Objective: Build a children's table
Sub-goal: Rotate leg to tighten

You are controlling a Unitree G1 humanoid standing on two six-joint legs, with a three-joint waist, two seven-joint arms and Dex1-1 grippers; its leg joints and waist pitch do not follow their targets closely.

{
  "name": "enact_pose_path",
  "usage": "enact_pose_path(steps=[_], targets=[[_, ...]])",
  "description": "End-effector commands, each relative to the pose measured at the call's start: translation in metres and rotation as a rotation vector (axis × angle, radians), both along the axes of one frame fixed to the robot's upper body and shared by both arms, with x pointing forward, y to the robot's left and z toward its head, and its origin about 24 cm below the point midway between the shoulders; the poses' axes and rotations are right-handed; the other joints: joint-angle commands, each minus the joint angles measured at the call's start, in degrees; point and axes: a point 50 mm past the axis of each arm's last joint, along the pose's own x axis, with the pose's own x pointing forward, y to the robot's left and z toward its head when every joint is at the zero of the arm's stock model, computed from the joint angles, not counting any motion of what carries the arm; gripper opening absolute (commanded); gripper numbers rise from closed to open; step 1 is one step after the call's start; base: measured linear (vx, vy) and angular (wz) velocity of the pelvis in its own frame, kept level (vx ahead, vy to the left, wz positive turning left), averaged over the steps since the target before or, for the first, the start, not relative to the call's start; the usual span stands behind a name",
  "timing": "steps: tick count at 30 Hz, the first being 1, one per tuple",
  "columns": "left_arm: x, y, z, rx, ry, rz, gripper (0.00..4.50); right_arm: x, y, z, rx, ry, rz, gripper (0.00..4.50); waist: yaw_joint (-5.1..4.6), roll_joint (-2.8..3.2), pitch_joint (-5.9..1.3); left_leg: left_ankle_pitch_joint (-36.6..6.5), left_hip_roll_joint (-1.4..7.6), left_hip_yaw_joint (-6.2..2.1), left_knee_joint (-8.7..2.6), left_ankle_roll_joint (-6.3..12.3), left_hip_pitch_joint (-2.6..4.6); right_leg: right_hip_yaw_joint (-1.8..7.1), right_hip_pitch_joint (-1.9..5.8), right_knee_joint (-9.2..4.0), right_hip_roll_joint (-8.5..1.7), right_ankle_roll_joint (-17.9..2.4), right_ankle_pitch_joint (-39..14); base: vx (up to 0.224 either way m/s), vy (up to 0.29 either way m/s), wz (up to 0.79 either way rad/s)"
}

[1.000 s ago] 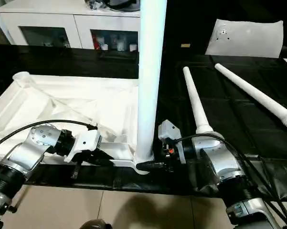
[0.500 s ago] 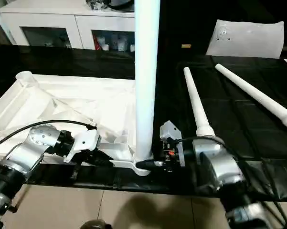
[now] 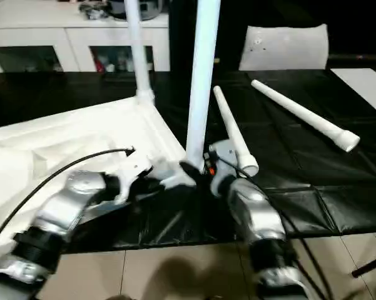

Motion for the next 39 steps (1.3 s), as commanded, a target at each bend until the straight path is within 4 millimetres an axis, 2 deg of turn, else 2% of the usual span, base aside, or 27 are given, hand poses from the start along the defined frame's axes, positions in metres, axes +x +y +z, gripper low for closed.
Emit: enact_pose_path(steps=[1, 2, 4, 5, 6, 7, 8, 9, 11, 12, 13, 14, 16, 18, 20, 23, 24, 26, 27, 28, 31, 35, 39], targets=[[0.008, -0.028, 0.026, -0.080, -0.118, 0.031, 0.00, -0.013, 0.055, -0.004, 0.093, 0.056, 0.195, 3.25, 0.16, -0.12, -2.87, -21.8, 3.67, -2.27, -5.29, -0.43, 0.58, 3.31, 1.60, -5.11, -5.02, -5.5, -28.1, 0.000, 0.000, 0.00], [0.008, -0.031, 0.027, -0.080, -0.122, 0.033, 0.00, -0.012, 0.053, -0.005, 0.079, 0.047, 0.177, 3.39, 0.49, -0.19, -3.11, -18.9, 3.83, -2.09, -5.33, 0.24, 0.34, 3.73, 1.77, -4.46, -4.94, -6.9, -23.1, 0.000, 0.000, 0.00], [0.007, -0.033, 0.028, -0.065, -0.131, 0.024, 0.00, -0.011, 0.046, -0.007, 0.068, 0.031, 0.137, 3.41, 0.71, -0.35, -3.33, -16.0, 3.80, -1.84, -5.18, 1.24, 0.10, 3.99, 1.91, -3.97, -4.92, -8.3, -18.9, 0.000, 0.000, 0.00], [0.007, -0.030, 0.028, -0.043, -0.139, 0.009, 0.00, -0.011, 0.041, -0.008, 0.059, 0.019, 0.127, 3.68, 0.84, -0.43, -3.49, -13.8, 3.68, -1.70, -4.94, 2.00, -0.11, 4.10, 2.08, -3.64, -4.95, -9.1, -16.7, 0.000, 0.000, 0.00], [0.007, -0.030, 0.028, -0.043, -0.139, 0.008, 0.00, -0.011, 0.041, -0.008, 0.059, 0.019, 0.127, 3.68, 0.95, -0.41, -3.56, -12.5, 3.67, -1.64, -4.85, 2.37, -0.22, 4.12, 2.14, -3.44, -4.95, -9.5, -15.5, 0.000, 0.000, 0.00], [0.006, -0.028, 0.027, -0.026, -0.138, 0.002, 0.00, -0.012, 0.038, -0.008, 0.051, 0.009, 0.121, 3.88, 1.12, -0.20, -3.61, -10.6, 3.60, -1.59, -4.67, 3.05, -0.46, 4.13, 2.27, -3.10, -4.89, -10.2, -13.5, 0.000, 0.000, 0.00], [0.006, -0.027, 0.027, -0.024, -0.138, 0.001, 0.00, -0.012, 0.037, -0.008, 0.050, 0.005, 0.121, 3.88, 1.26, -0.31, -3.75, -9.0, 3.60, -1.50, -4.49, 3.62, -0.56, 4.14, 2.35, -2.80, -4.87, -10.6, -11.6, 0.000, 0.000, 0.00], [0.004, -0.020, 0.025, -0.013, -0.131, -0.015, 0.00, -0.013, 0.029, -0.005, 0.046, -0.031, 0.121, 3.93, 1.43, -0.02, -3.81, -8.3, 3.56, -1.51, -4.42, 3.88, -0.63, 4.09, 2.43, -2.66, -4.87, -10.7, -10.7, 0.000, 0.000, 0.00], [0.002, -0.012, 0.023, -0.003, -0.126, -0.034, 0.00, -0.014, 0.020, -0.002, 0.035, -0.065, 0.128, 4.10, 1.83, -0.17, -4.17, -5.7, 3.63, -1.51, -4.19, 4.78, -0.84, 4.05, 2.62, -2.11, -4.77, -11.0, -7.4, 0.000, 0.000, 0.00], [0.001, -0.006, 0.021, 0.004, -0.120, -0.056, 0.00, -0.015, 0.010, 0.000, 0.030, -0.094, 0.137, 4.22, 1.92, 0.00, -4.23, -4.1, 3.68, -1.51, -4.02, 5.39, -0.94, 3.97, 2.54, -1.85, -4.59, -11.5, -4.9, 0.000, 0.000, 0.00], [0.000, -0.003, 0.021, 0.007, -0.120, -0.069, 0.00, -0.016, 0.007, 0.002, 0.031, -0.104, 0.142, 4.30, 1.86, 0.28, -4.05, -4.7, 3.74, -1.39, -4.01, 5.93, -0.81, 3.99, 2.30, -1.84, -4.41, -12.0, -4.2, 0.000, 0.000, 0.00], [-0.001, -0.002, 0.021, 0.009, -0.121, -0.074, 0.00, -0.016, 0.005, 0.002, 0.032, -0.108, 0.144, 4.33, 1.86, 0.16, -4.02, -6.1, 3.78, -1.36, -4.06, 5.92, -0.79, 3.93, 2.41, -2.01, -4.48, -12.1, -5.3, 0.000, 0.000, 0.00], [-0.003, 0.006, 0.020, 0.014, -0.116, -0.116, 0.00, -0.019, -0.006, 0.008, 0.026, -0.147, 0.185, 4.41, 1.92, 0.29, -3.88, -7.9, 3.78, -1.32, -4.17, 5.46, -0.69, 3.93, 2.35, -2.28, -4.45, -11.9, -7.4, 0.000, 0.000, 0.00], [-0.005, 0.014, 0.020, 0.021, -0.115, -0.184, 0.00, -0.023, -0.020, 0.013, 0.009, -0.172, 0.258, 4.46, 2.05, 0.24, -3.73, -9.6, 3.84, -1.38, -4.37, 4.86, -0.61, 3.91, 2.45, -2.60, -4.33, -11.1, -9.8, 0.000, 0.000, 0.00], [-0.007, 0.018, 0.020, 0.015, -0.109, -0.235, 0.00, -0.027, -0.028, 0.016, -0.023, -0.180, 0.331, 4.46, 2.16, 0.32, -3.64, -11.1, 3.97, -1.38, -4.47, 4.28, -0.36, 3.96, 2.18, -2.75, -4.26, -10.6, -11.3, 0.000, 0.000, 0.00], [-0.009, 0.020, 0.020, 0.018, -0.103, -0.307, 0.00, -0.031, -0.032, 0.019, -0.025, -0.174, 0.403, 4.46, 2.36, 0.33, -3.57, -11.6, 4.06, -1.43, -4.57, 3.88, -0.32, 3.99, 2.15, -2.87, -4.45, -10.5, -13.0, 0.000, 0.000, 0.00], [-0.011, 0.022, 0.020, 0.019, -0.101, -0.359, 0.00, -0.033, -0.036, 0.021, -0.030, -0.170, 0.453, 4.46, 2.42, 0.04, -3.58, -11.8, 4.05, -1.43, -4.54, 3.81, -0.34, 3.96, 2.21, -2.92, -4.46, -10.3, -13.5, 0.000, 0.000, 0.00], [-0.013, 0.023, 0.021, 0.004, -0.095, -0.444, 0.00, -0.036, -0.042, 0.025, -0.042, -0.155, 0.550, 4.46, 2.93, -0.10, -3.64, -11.0, 4.08, -1.29, -4.43, 4.32, -0.35, 4.00, 2.19, -2.82, -4.43, -10.0, -13.7, 0.000, 0.000, 0.00], [-0.013, 0.023, 0.021, 0.004, -0.095, -0.444, 0.00, -0.036, -0.042, 0.025, -0.042, -0.155, 0.550, 4.46, 3.11, -0.01, -3.66, -10.6, 4.07, -1.24, -4.34, 4.36, -0.30, 3.99, 2.12, -2.78, -4.42, -10.1, -13.4, 0.000, 0.000, 0.00], [-0.013, 0.023, 0.022, -0.003, -0.085, -0.466, 0.00, -0.037, -0.043, 0.025, -0.051, -0.153, 0.580, 4.46, 3.42, -0.23, -3.73, -10.0, 4.20, -1.19, -4.33, 4.40, -0.25, 4.06, 2.04, -2.73, -4.54, -10.4, -12.9, 0.000, 0.000, 0.00], [-0.015, 0.027, 0.021, 0.015, -0.043, -0.547, 0.00, -0.039, -0.044, 0.027, -0.077, -0.137, 0.686, 4.46, 3.97, -0.27, -3.80, -9.2, 4.15, -1.13, -4.18, 4.70, -0.32, 3.97, 2.03, -2.48, -4.62, -10.6, -12.9, 0.000, 0.000, 0.00], [-0.013, 0.034, 0.022, 0.055, -0.021, -0.626, 0.00, -0.042, -0.042, 0.024, -0.120, -0.112, 0.807, 4.46, 4.87, -0.50, -3.80, -8.9, 4.24, -1.07, -4.09, 4.60, -0.21, 3.98, 1.86, -2.48, -4.65, -10.2, -14.1, 0.000, 0.000, 0.00], [-0.014, 0.038, 0.022, 0.069, 0.005, -0.687, 0.00, -0.044, -0.040, 0.023, -0.134, -0.088, 0.881, 4.08, 5.25, -0.56, -3.85, -9.0, 4.34, -1.16, -4.18, 4.07, -0.23, 4.00, 1.88, -2.35, -4.74, -10.1, -14.2, 0.000, 0.000, 0.00]])
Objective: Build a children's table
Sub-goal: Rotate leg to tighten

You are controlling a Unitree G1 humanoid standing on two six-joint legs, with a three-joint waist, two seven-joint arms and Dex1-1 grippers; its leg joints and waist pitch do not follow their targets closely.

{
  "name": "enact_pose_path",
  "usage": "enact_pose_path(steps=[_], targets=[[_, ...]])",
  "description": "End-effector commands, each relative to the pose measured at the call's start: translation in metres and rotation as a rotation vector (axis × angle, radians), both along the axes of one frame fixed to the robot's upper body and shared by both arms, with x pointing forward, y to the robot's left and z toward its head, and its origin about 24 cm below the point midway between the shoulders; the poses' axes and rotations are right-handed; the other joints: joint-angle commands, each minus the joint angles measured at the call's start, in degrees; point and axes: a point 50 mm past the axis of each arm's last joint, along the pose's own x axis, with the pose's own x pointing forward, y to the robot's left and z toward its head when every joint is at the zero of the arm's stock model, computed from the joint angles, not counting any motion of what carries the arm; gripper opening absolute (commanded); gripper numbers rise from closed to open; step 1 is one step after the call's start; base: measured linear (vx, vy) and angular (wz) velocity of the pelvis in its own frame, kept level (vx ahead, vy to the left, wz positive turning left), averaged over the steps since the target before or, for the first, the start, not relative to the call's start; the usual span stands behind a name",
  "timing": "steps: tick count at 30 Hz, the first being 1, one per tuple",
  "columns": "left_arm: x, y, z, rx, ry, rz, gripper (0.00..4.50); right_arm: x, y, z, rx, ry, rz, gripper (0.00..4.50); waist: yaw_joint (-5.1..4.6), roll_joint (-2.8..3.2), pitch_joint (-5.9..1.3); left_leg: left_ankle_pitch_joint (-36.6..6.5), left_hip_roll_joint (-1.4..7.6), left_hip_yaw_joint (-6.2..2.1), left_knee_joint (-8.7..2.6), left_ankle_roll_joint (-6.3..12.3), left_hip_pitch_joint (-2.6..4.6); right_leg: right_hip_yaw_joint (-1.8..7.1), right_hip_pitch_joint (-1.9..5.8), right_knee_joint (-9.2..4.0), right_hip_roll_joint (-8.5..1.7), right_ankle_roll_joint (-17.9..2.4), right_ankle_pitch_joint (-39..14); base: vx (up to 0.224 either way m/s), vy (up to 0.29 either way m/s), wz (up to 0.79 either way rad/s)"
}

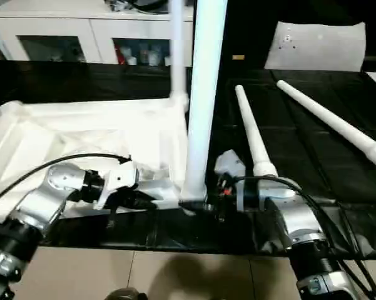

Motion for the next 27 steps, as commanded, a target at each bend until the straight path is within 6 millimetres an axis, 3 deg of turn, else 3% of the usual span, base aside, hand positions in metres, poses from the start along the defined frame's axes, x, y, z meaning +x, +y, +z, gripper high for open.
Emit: enact_pose_path(steps=[1, 14, 21, 27], targets=[[0.001, -0.006, 0.010, -0.001, -0.025, -0.098, 0.00, 0.001, 0.000, 0.002, -0.021, 0.002, 0.051, 3.99, -0.17, -0.57, -3.81, -8.8, 4.24, -1.25, -4.11, 3.78, 0.66, 3.76, 3.03, -3.26, -4.85, -9.9, -14.5, 0.000, 0.000, 0.00], [0.007, 0.002, 0.009, 0.039, -0.025, -0.135, 0.00, -0.002, 0.006, -0.003, -0.034, 0.036, 0.141, 2.85, 0.19, -0.58, -3.85, -9.7, 4.36, -1.30, -4.10, 2.89, 0.65, 3.77, 3.03, -3.21, -4.98, -9.9, -15.4, 0.000, 0.000, 0.00], [0.007, 0.002, 0.006, 0.001, -0.025, -0.083, 0.00, -0.006, 0.014, -0.008, 0.029, 0.069, 0.110, 2.67, 0.28, -0.50, -3.81, -9.9, 4.32, -1.26, -4.08, 2.73, 0.70, 3.79, 2.98, -3.39, -5.04, -9.5, -16.9, 0.000, 0.000, 0.00], [0.010, -0.003, 0.006, -0.056, -0.051, 0.054, 0.00, -0.001, 0.029, -0.013, 0.106, 0.085, -0.060, 2.64, -0.19, -0.64, -3.33, -13.7, 4.21, -1.46, -4.51, 1.09, 0.78, 3.72, 2.83, -4.12, -5.12, -8.1, -23.1, 0.000, 0.000, 0.00]])
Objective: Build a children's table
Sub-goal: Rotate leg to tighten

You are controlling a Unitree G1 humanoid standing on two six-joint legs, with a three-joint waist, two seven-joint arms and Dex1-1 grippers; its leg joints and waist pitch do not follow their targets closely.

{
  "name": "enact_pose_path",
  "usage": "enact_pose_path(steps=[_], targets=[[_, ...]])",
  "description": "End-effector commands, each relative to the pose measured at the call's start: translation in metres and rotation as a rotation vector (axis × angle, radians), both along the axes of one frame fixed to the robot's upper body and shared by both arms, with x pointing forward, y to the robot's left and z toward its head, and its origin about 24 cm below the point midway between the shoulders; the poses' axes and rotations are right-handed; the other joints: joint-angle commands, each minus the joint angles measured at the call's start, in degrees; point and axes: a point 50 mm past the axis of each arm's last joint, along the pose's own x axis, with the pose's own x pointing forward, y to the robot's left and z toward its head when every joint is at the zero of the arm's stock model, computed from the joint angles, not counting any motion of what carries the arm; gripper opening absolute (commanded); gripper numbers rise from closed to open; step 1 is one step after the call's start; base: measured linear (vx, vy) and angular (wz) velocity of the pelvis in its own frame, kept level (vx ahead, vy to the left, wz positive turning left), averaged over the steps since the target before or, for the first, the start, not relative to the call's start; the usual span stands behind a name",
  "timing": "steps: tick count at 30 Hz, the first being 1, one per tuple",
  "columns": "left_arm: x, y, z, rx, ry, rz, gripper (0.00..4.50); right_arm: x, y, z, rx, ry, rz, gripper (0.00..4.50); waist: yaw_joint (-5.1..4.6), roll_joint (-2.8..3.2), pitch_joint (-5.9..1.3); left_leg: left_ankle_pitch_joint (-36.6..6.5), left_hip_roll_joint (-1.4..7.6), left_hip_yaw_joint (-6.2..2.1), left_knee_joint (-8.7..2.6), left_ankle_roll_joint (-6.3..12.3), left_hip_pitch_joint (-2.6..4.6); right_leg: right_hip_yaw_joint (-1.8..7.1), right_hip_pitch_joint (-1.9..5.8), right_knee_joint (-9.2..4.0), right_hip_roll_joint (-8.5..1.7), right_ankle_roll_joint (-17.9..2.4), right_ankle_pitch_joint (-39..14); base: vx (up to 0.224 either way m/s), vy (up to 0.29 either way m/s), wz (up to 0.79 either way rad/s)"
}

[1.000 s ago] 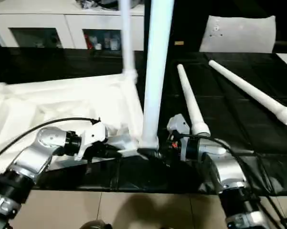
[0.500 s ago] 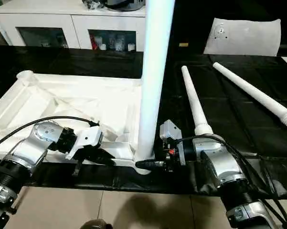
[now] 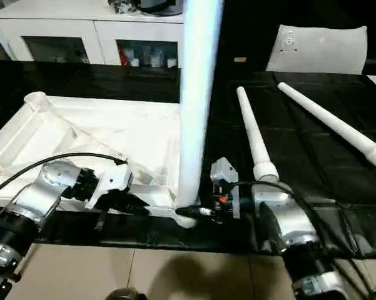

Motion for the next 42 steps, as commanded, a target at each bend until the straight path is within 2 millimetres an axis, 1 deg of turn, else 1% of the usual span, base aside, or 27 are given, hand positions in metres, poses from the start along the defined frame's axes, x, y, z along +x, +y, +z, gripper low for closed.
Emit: enact_pose_path(steps=[1, 2, 4, 5, 8, 10, 11, 13, 14, 18, 19, 20, 21, 23, 24, 25, 26, 27, 28, 29, 31, 32, 34, 36, 37, 38, 42], targets=[[0.007, -0.014, 0.009, -0.059, -0.078, 0.096, 0.00, 0.004, 0.021, -0.003, 0.038, 0.010, -0.091, 2.64, -0.38, -0.35, -3.18, -15.3, 4.05, -1.66, -4.87, 0.48, 0.77, 3.77, 2.54, -4.93, -5.28, -7.3, -26.2, 0.000, 0.000, 0.00], [0.009, -0.017, 0.010, -0.068, -0.087, 0.136, 0.00, 0.007, 0.025, -0.005, 0.042, 0.017, -0.142, 2.63, -0.89, -0.57, -2.99, -16.4, 3.91, -1.79, -4.99, -0.14, 0.68, 3.60, 2.60, -5.31, -5.30, -6.4, -28.7, 0.000, 0.000, 0.00], [0.012, -0.026, 0.012, -0.121, -0.095, 0.246, 0.00, 0.012, 0.038, -0.007, 0.062, 0.035, -0.226, 2.63, -1.63, -0.53, -2.98, -17.1, 3.84, -1.98, -5.07, -0.92, 0.77, 3.39, 2.63, -5.65, -5.40, -5.3, -31.0, 0.000, 0.000, 0.00], [0.012, -0.030, 0.013, -0.141, -0.097, 0.291, 0.00, 0.014, 0.045, -0.008, 0.074, 0.042, -0.265, 2.63, -2.16, -0.50, -3.02, -17.5, 3.87, -2.02, -5.09, -1.03, 0.96, 3.44, 2.53, -5.74, -5.31, -5.2, -30.8, 0.000, 0.000, 0.00], [0.018, -0.043, 0.013, -0.153, -0.136, 0.477, 0.00, 0.023, 0.066, -0.010, 0.101, 0.080, -0.424, 2.61, -3.20, -0.52, -3.05, -16.8, 3.56, -1.98, -5.02, -0.59, 0.73, 3.38, 2.58, -5.70, -5.09, -5.9, -28.9, 0.000, 0.000, 0.00], [0.019, -0.046, 0.013, -0.162, -0.141, 0.517, 0.00, 0.025, 0.070, -0.010, 0.107, 0.093, -0.455, 2.61, -3.32, -0.55, -3.07, -15.9, 3.40, -1.81, -4.93, -0.11, 0.65, 3.45, 2.57, -5.77, -4.96, -5.8, -28.4, 0.000, 0.000, 0.00], [0.019, -0.049, 0.014, -0.169, -0.145, 0.549, 0.00, 0.027, 0.074, -0.010, 0.094, 0.093, -0.489, 2.60, -3.15, -0.71, -3.32, -13.4, 3.33, -1.68, -4.86, 0.92, 0.32, 3.59, 2.87, -5.50, -4.95, -6.0, -25.7, 0.000, 0.000, 0.00], [0.020, -0.053, 0.015, -0.175, -0.152, 0.569, 0.00, 0.029, 0.077, -0.010, 0.089, 0.095, -0.506, 2.60, -3.15, -0.60, -3.40, -12.1, 3.46, -1.64, -4.90, 1.21, 0.30, 3.65, 2.83, -5.19, -4.75, -6.5, -23.2, 0.000, 0.000, 0.00], [0.020, -0.060, 0.016, -0.180, -0.161, 0.598, 0.00, 0.031, 0.083, -0.009, 0.077, 0.094, -0.558, 2.60, -3.19, -0.79, -3.51, -10.9, 3.56, -1.52, -4.81, 1.38, 0.21, 3.76, 2.88, -4.75, -4.70, -7.2, -20.7, 0.000, 0.000, 0.00], [0.018, -0.064, 0.017, -0.165, -0.173, 0.604, 0.00, 0.032, 0.085, -0.009, 0.061, 0.061, -0.569, 2.60, -3.14, -0.48, -3.54, -10.0, 3.54, -1.42, -4.75, 2.12, 0.12, 3.72, 2.90, -4.51, -4.58, -8.5, -17.2, 0.000, 0.000, 0.00], [0.018, -0.064, 0.017, -0.165, -0.173, 0.604, 0.00, 0.032, 0.085, -0.009, 0.061, 0.061, -0.569, 2.94, -3.16, -0.45, -3.54, -10.2, 3.59, -1.46, -4.80, 2.18, 0.10, 3.74, 2.95, -4.43, -4.58, -8.6, -16.7, 0.000, 0.000, 0.00], [0.018, -0.063, 0.017, -0.156, -0.174, 0.599, 0.00, 0.031, 0.082, -0.009, 0.050, 0.043, -0.569, 3.29, -3.21, -0.48, -3.50, -10.3, 3.55, -1.44, -4.80, 2.24, 0.06, 3.74, 2.96, -4.47, -4.55, -8.6, -16.7, 0.000, 0.000, 0.00], [0.018, -0.062, 0.016, -0.153, -0.174, 0.597, 0.00, 0.031, 0.081, -0.009, 0.046, 0.035, -0.569, 3.29, -3.25, -0.23, -3.45, -11.2, 3.55, -1.42, -4.84, 2.08, 0.14, 3.73, 2.88, -4.64, -4.57, -8.4, -17.3, 0.000, 0.000, 0.00], [0.018, -0.059, 0.015, -0.143, -0.174, 0.584, 0.00, 0.031, 0.076, -0.010, 0.044, 0.022, -0.575, 3.43, -3.28, -0.27, -3.44, -11.9, 3.52, -1.45, -4.88, 1.84, 0.21, 3.74, 2.96, -4.72, -4.59, -8.2, -17.9, 0.000, 0.000, 0.00], [0.017, -0.054, 0.014, -0.133, -0.174, 0.566, 0.00, 0.031, 0.068, -0.009, 0.046, 0.002, -0.581, 3.43, -3.19, 0.13, -3.43, -12.2, 3.52, -1.52, -4.89, 1.79, 0.21, 3.76, 2.93, -4.74, -4.64, -8.1, -18.0, 0.000, 0.000, 0.00], [0.016, -0.049, 0.013, -0.125, -0.172, 0.541, 0.00, 0.030, 0.060, -0.007, 0.052, -0.021, -0.581, 3.71, -3.27, -0.10, -3.43, -12.6, 3.56, -1.49, -4.93, 1.75, 0.28, 3.77, 2.91, -4.83, -4.55, -7.9, -18.0, 0.000, 0.000, 0.00], [0.014, -0.043, 0.013, -0.120, -0.173, 0.502, 0.00, 0.028, 0.050, -0.002, 0.071, -0.046, -0.555, 3.71, -3.13, 0.18, -3.47, -12.6, 3.46, -1.50, -4.88, 2.01, 0.22, 3.72, 3.06, -4.86, -4.41, -7.7, -17.0, 0.000, 0.000, 0.00], [0.014, -0.042, 0.013, -0.118, -0.174, 0.493, 0.00, 0.028, 0.049, -0.001, 0.074, -0.052, -0.548, 3.77, -3.08, 0.16, -3.64, -12.2, 3.61, -1.46, -4.82, 2.09, 0.30, 3.81, 3.11, -4.56, -4.45, -7.9, -15.7, 0.000, 0.000, 0.00], [0.012, -0.036, 0.012, -0.109, -0.170, 0.459, 0.00, 0.025, 0.040, 0.003, 0.088, -0.076, -0.518, 3.81, -3.15, 0.14, -3.61, -11.6, 3.61, -1.56, -4.90, 2.58, 0.03, 3.76, 3.26, -4.38, -4.43, -8.5, -13.8, 0.000, 0.000, 0.00], [0.011, -0.032, 0.013, -0.101, -0.171, 0.428, 0.00, 0.024, 0.034, 0.006, 0.095, -0.089, -0.493, 4.05, -3.01, -0.15, -3.62, -11.2, 3.57, -1.54, -4.80, 3.17, 0.04, 3.74, 3.32, -4.27, -4.48, -8.6, -13.4, 0.000, 0.000, 0.00], [0.011, -0.030, 0.013, -0.095, -0.175, 0.402, 0.00, 0.023, 0.029, 0.008, 0.097, -0.098, -0.474, 4.16, -3.06, -0.04, -3.59, -11.2, 3.59, -1.47, -4.79, 3.42, 0.03, 3.76, 3.28, -4.28, -4.49, -8.9, -13.6, 0.000, 0.000, 0.00], [0.010, -0.026, 0.013, -0.083, -0.172, 0.362, 0.00, 0.021, 0.022, 0.010, 0.090, -0.107, -0.438, 4.26, -3.07, -0.35, -3.52, -11.4, 3.59, -1.43, -4.79, 3.31, 0.11, 3.70, 3.23, -4.48, -4.54, -9.1, -14.9, 0.000, 0.000, 0.00], [0.010, -0.025, 0.013, -0.077, -0.170, 0.346, 0.00, 0.021, 0.019, 0.011, 0.086, -0.111, -0.424, 4.44, -2.99, -0.20, -3.46, -11.5, 3.68, -1.39, -4.80, 3.14, 0.19, 3.76, 3.11, -4.49, -4.59, -9.1, -16.1, 0.000, 0.000, 0.00], [0.007, -0.017, 0.012, -0.037, -0.150, 0.261, 0.00, 0.018, 0.006, 0.015, 0.047, -0.136, -0.330, 4.44, -2.80, -0.28, -3.47, -11.7, 3.69, -1.45, -4.80, 3.12, 0.23, 3.73, 3.15, -4.51, -4.57, -8.9, -16.5, 0.000, 0.000, 0.00], [0.005, -0.015, 0.011, -0.027, -0.140, 0.225, 0.00, 0.017, 0.002, 0.016, 0.028, -0.140, -0.286, 4.44, -2.68, -0.09, -3.49, -11.9, 3.64, -1.51, -4.76, 3.27, 0.22, 3.68, 3.19, -4.52, -4.55, -8.8, -16.7, 0.000, 0.000, 0.00], [0.004, -0.012, 0.012, -0.023, -0.130, 0.182, 0.00, 0.015, -0.002, 0.017, 0.008, -0.141, -0.230, 4.44, -2.52, -0.16, -3.46, -12.0, 3.66, -1.34, -4.69, 3.53, 0.31, 3.71, 3.11, -4.49, -4.38, -8.8, -16.4, 0.000, 0.000, 0.00], [0.001, -0.009, 0.013, -0.024, -0.101, 0.093, 0.00, 0.011, -0.009, 0.019, -0.058, -0.147, -0.098, 4.44, -1.74, -0.29, -3.50, -11.2, 3.85, -1.20, -4.60, 3.64, 0.32, 3.75, 3.06, -4.34, -4.58, -9.3, -16.3, 0.000, 0.000, 0.00]])
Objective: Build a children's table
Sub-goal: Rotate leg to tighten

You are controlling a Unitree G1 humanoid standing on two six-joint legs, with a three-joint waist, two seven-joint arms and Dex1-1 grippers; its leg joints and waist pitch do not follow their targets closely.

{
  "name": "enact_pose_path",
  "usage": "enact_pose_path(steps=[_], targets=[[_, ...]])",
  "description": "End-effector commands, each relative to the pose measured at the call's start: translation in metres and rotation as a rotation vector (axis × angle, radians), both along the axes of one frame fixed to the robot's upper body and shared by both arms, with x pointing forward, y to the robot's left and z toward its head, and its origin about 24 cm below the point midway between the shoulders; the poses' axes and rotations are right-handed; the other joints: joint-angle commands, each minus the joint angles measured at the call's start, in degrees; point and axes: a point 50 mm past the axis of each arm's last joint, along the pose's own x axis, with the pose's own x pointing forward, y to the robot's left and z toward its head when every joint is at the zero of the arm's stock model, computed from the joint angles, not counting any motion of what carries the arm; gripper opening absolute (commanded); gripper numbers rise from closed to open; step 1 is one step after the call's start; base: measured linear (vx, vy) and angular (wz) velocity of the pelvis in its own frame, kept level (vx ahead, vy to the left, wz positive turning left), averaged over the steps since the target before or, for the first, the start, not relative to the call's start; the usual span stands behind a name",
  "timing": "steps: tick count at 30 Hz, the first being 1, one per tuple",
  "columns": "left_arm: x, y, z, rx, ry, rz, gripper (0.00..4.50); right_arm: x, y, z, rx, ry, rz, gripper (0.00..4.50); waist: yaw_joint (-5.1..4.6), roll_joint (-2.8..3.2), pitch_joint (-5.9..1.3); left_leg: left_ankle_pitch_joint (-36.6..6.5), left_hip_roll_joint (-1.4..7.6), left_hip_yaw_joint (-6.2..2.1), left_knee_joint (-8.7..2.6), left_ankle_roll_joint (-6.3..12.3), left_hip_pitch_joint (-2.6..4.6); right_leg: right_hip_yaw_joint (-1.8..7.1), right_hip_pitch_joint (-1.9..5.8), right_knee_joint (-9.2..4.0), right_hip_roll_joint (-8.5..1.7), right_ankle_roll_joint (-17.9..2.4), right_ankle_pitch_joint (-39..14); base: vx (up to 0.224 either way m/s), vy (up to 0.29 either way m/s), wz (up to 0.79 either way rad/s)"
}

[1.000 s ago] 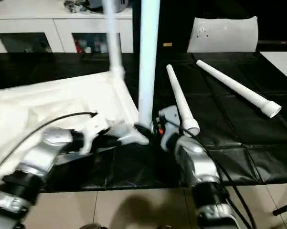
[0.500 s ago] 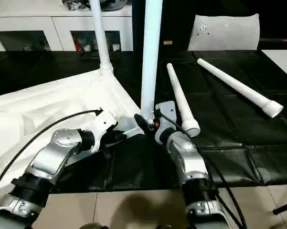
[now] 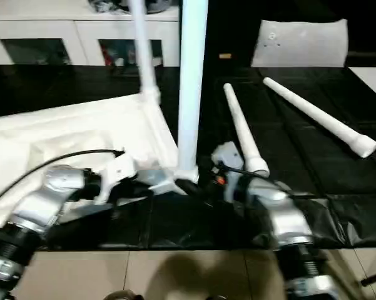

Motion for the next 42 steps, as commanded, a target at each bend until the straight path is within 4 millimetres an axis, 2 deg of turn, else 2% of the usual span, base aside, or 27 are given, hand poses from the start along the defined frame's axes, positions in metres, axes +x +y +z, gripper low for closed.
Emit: enact_pose_path(steps=[1, 3, 4, 6, 8, 10, 13, 14, 19, 20, 22, 26, 34, 35, 37, 39, 41, 42], targets=[[0.002, -0.009, 0.011, -0.008, -0.042, -0.100, 0.00, 0.000, 0.005, 0.006, -0.028, -0.030, 0.093, 4.44, 0.23, -0.22, -3.60, -11.3, 3.87, -1.27, -4.13, 3.72, 0.48, 3.79, 3.19, -3.95, -4.64, -9.5, -16.2, 0.000, 0.000, 0.00], [0.002, -0.007, 0.012, -0.001, -0.031, -0.118, 0.00, -0.001, 0.003, 0.006, -0.053, -0.029, 0.130, 4.44, 0.52, -0.28, -3.64, -11.0, 3.90, -1.24, -4.11, 3.61, 0.57, 3.80, 3.17, -3.85, -4.65, -9.8, -16.0, 0.000, 0.000, 0.00], [0.002, -0.006, 0.012, 0.002, -0.025, -0.133, 0.00, -0.002, 0.002, 0.006, -0.060, -0.026, 0.148, 4.44, 0.70, -0.50, -3.64, -11.0, 3.95, -1.25, -4.12, 3.55, 0.59, 3.80, 3.19, -3.83, -4.68, -9.9, -16.0, 0.000, 0.000, 0.00], [0.000, -0.004, 0.014, 0.010, -0.004, -0.184, 0.00, -0.003, 0.002, 0.006, -0.082, -0.028, 0.199, 4.44, 1.07, -0.41, -3.69, -11.1, 4.00, -1.26, -4.08, 3.46, 0.63, 3.82, 3.11, -3.75, -4.79, -9.9, -16.3, 0.000, 0.000, 0.00], [-0.003, -0.002, 0.014, 0.031, 0.016, -0.246, 0.00, -0.003, 0.002, 0.006, -0.096, -0.024, 0.246, 4.44, 1.39, -0.73, -3.64, -11.2, 3.88, -1.22, -4.05, 3.50, 0.59, 3.82, 3.09, -3.75, -4.78, -9.8, -17.1, 0.000, 0.000, 0.00], [-0.004, -0.002, 0.013, 0.045, 0.020, -0.280, 0.00, -0.003, 0.003, 0.007, -0.094, -0.023, 0.267, 4.18, 1.56, -0.61, -3.54, -11.6, 3.99, -1.22, -4.12, 3.42, 0.67, 3.92, 2.98, -3.87, -4.85, -9.5, -18.2, 0.000, 0.000, 0.00], [-0.005, -0.002, 0.012, 0.051, 0.024, -0.306, 0.00, -0.002, 0.005, 0.006, -0.093, -0.025, 0.279, 4.07, 1.86, -0.63, -3.55, -12.0, 4.09, -1.27, -4.16, 2.86, 0.76, 3.93, 2.92, -3.92, -4.95, -9.3, -19.2, 0.000, 0.000, 0.00], [-0.005, -0.003, 0.012, 0.053, 0.023, -0.310, 0.00, -0.002, 0.006, 0.005, -0.092, -0.026, 0.287, 3.82, 1.87, -0.62, -3.55, -12.6, 4.12, -1.29, -4.19, 2.52, 0.76, 3.90, 2.91, -3.90, -4.94, -9.3, -19.3, 0.000, 0.000, 0.00], [-0.004, -0.003, 0.011, 0.067, 0.013, -0.313, 0.00, -0.005, 0.010, 0.002, -0.091, -0.018, 0.324, 3.62, 1.89, -0.65, -3.53, -13.5, 4.10, -1.37, -4.24, 2.20, 0.75, 3.90, 2.96, -3.96, -4.97, -9.0, -20.0, 0.000, 0.000, 0.00], [-0.004, -0.003, 0.010, 0.068, 0.012, -0.313, 0.00, -0.006, 0.010, 0.000, -0.095, -0.017, 0.332, 3.34, 1.94, -0.55, -3.54, -13.4, 4.08, -1.40, -4.23, 2.14, 0.67, 3.89, 3.00, -3.96, -5.01, -8.9, -20.2, 0.000, 0.000, 0.00], [-0.003, -0.002, 0.010, 0.069, 0.010, -0.314, 0.00, -0.007, 0.012, -0.001, -0.092, -0.014, 0.340, 3.30, 1.96, -0.57, -3.60, -13.1, 4.07, -1.42, -4.20, 2.21, 0.61, 3.90, 3.04, -3.90, -4.97, -8.8, -19.7, 0.000, 0.000, 0.00], [-0.003, -0.001, 0.009, 0.074, 0.007, -0.316, 0.00, -0.007, 0.014, -0.004, -0.087, -0.014, 0.344, 2.88, 2.01, -0.61, -3.60, -13.1, 4.07, -1.40, -4.20, 2.24, 0.66, 3.89, 2.99, -3.91, -4.96, -8.8, -19.9, 0.000, 0.000, 0.00], [-0.002, 0.001, 0.007, 0.081, 0.003, -0.286, 0.00, -0.012, 0.021, -0.008, -0.061, 0.020, 0.353, 2.66, 1.98, -0.58, -3.56, -13.6, 4.10, -1.40, -4.24, 2.05, 0.69, 3.89, 2.99, -3.95, -4.97, -8.8, -20.3, 0.000, 0.000, 0.00], [-0.001, 0.001, 0.007, 0.071, 0.003, -0.267, 0.00, -0.013, 0.021, -0.009, -0.050, 0.028, 0.343, 2.65, 2.05, -0.44, -3.54, -13.6, 4.15, -1.45, -4.29, 2.04, 0.74, 3.91, 2.96, -4.00, -4.97, -8.7, -20.3, 0.000, 0.000, 0.00], [0.000, -0.002, 0.006, 0.035, -0.001, -0.213, 0.00, -0.015, 0.024, -0.013, -0.022, 0.061, 0.303, 2.65, 2.02, -0.54, -3.52, -13.5, 4.19, -1.44, -4.34, 1.94, 0.73, 3.95, 2.95, -3.93, -4.91, -8.8, -20.0, 0.000, 0.000, 0.00], [0.002, -0.005, 0.006, 0.007, -0.009, -0.158, 0.00, -0.015, 0.027, -0.016, -0.009, 0.086, 0.251, 2.65, 1.98, -0.52, -3.18, -15.7, 4.12, -1.57, -4.46, 1.14, 0.95, 3.84, 2.87, -4.45, -5.15, -8.0, -24.3, 0.000, 0.000, 0.00], [0.006, -0.009, 0.006, -0.027, -0.023, -0.067, 0.00, -0.011, 0.034, -0.021, -0.011, 0.086, 0.156, 2.65, 1.35, -0.47, -2.61, -19.6, 3.77, -1.76, -4.59, -0.03, 1.54, 3.51, 2.51, -5.56, -5.28, -5.6, -32.1, 0.000, 0.000, 0.00], [0.010, -0.015, 0.008, -0.071, -0.033, 0.013, 0.00, -0.007, 0.040, -0.026, -0.027, 0.080, 0.073, 2.65, 1.02, -0.50, -2.57, -20.4, 3.80, -1.87, -4.64, -0.69, 1.69, 3.45, 2.48, -5.63, -5.36, -5.1, -33.8, 0.000, 0.000, 0.00]])
